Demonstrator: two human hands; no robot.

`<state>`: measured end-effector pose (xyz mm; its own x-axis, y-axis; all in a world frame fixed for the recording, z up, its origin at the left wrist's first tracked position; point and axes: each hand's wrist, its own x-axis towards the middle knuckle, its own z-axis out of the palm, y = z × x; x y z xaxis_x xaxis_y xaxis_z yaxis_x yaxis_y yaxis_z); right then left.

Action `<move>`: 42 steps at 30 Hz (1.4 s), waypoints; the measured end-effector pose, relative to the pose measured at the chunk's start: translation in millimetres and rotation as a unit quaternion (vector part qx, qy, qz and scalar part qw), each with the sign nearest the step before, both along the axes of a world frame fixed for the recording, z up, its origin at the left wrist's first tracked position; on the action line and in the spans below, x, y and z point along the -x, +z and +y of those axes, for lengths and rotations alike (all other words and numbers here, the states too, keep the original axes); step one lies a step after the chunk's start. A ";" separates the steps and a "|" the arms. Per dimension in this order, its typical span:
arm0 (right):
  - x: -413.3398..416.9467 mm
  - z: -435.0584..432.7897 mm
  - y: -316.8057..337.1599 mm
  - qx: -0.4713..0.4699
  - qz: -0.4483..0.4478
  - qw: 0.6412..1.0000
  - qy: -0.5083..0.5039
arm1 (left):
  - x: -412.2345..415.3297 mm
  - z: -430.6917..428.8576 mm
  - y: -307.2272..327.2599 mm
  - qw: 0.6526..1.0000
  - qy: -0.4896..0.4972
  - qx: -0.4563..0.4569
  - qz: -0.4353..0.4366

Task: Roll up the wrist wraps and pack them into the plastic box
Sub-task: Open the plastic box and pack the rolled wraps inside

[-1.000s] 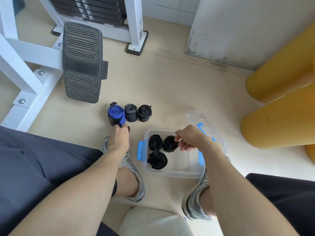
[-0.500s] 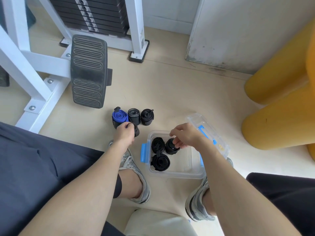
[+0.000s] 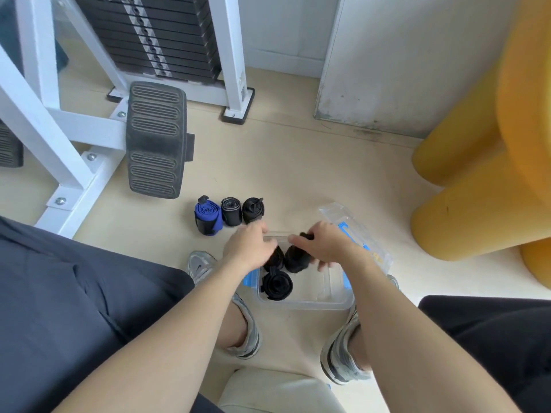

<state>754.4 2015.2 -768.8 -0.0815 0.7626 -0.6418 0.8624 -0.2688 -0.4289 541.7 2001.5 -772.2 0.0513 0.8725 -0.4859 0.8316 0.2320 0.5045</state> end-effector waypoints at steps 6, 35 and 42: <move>-20.0 -29.3 -13.1 0.123 -0.055 0.991 -0.008 | -16.9 -37.2 -31.7 0.987 -0.050 0.065 0.140; 9.5 5.2 -11.6 0.242 -0.051 0.969 -0.012 | 31.8 21.7 -39.3 0.989 0.049 -0.114 0.078; 15.6 30.7 -8.0 0.046 0.026 0.998 -0.039 | 49.7 58.7 -54.3 0.988 -0.022 -0.037 0.148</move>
<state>738.7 2045.9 -776.8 -0.0595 0.7053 -0.7064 0.8143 -0.3751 -0.4430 492.0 2060.2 -826.5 -0.0458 0.9060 -0.4207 0.9536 0.1650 0.2516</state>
